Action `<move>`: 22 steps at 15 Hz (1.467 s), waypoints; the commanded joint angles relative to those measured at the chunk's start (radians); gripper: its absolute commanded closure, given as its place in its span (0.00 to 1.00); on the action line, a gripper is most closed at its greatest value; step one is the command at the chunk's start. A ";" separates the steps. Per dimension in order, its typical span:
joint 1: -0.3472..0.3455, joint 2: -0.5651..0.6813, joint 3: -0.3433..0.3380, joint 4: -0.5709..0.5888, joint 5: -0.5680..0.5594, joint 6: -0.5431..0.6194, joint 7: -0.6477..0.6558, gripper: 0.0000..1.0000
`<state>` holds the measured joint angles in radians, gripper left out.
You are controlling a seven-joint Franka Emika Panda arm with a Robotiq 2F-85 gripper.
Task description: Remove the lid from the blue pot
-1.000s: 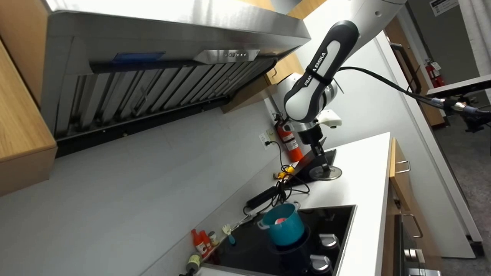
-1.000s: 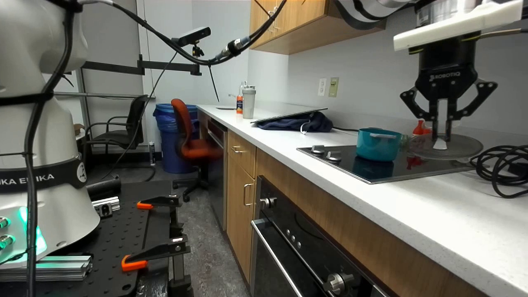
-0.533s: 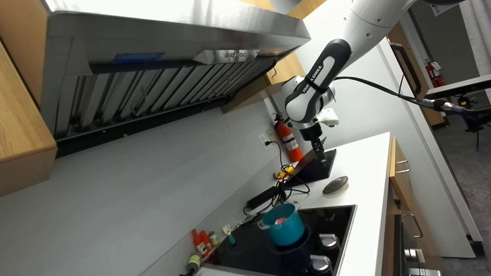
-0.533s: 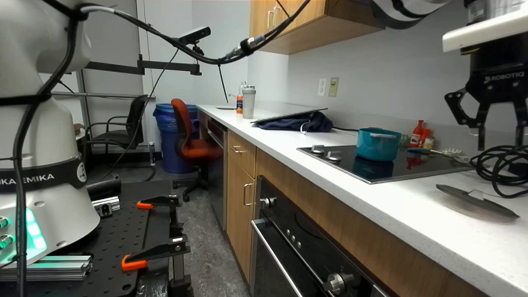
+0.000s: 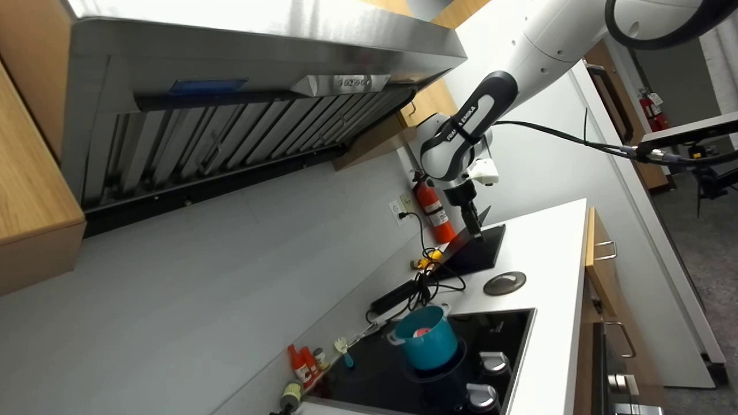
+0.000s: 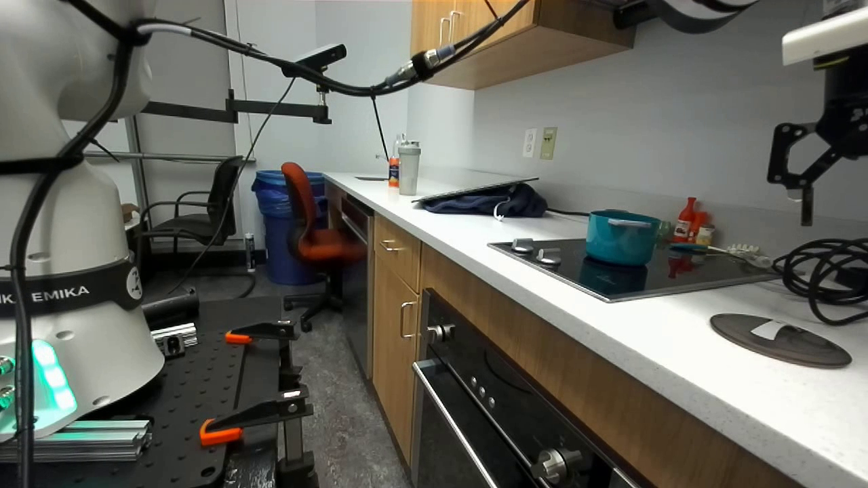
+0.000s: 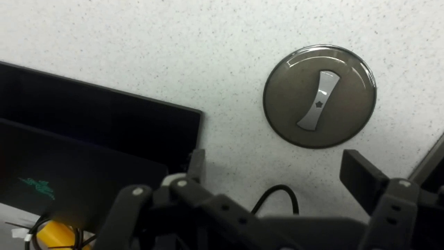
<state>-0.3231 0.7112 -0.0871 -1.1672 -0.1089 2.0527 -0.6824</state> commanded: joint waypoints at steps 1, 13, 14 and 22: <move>0.000 0.009 0.000 0.020 0.000 -0.013 -0.001 0.00; -0.001 0.037 0.000 0.065 0.000 -0.029 -0.001 0.00; -0.001 0.037 0.000 0.065 0.000 -0.029 -0.001 0.00; -0.001 0.037 0.000 0.066 0.000 -0.029 -0.001 0.00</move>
<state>-0.3244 0.7481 -0.0870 -1.1017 -0.1089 2.0235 -0.6837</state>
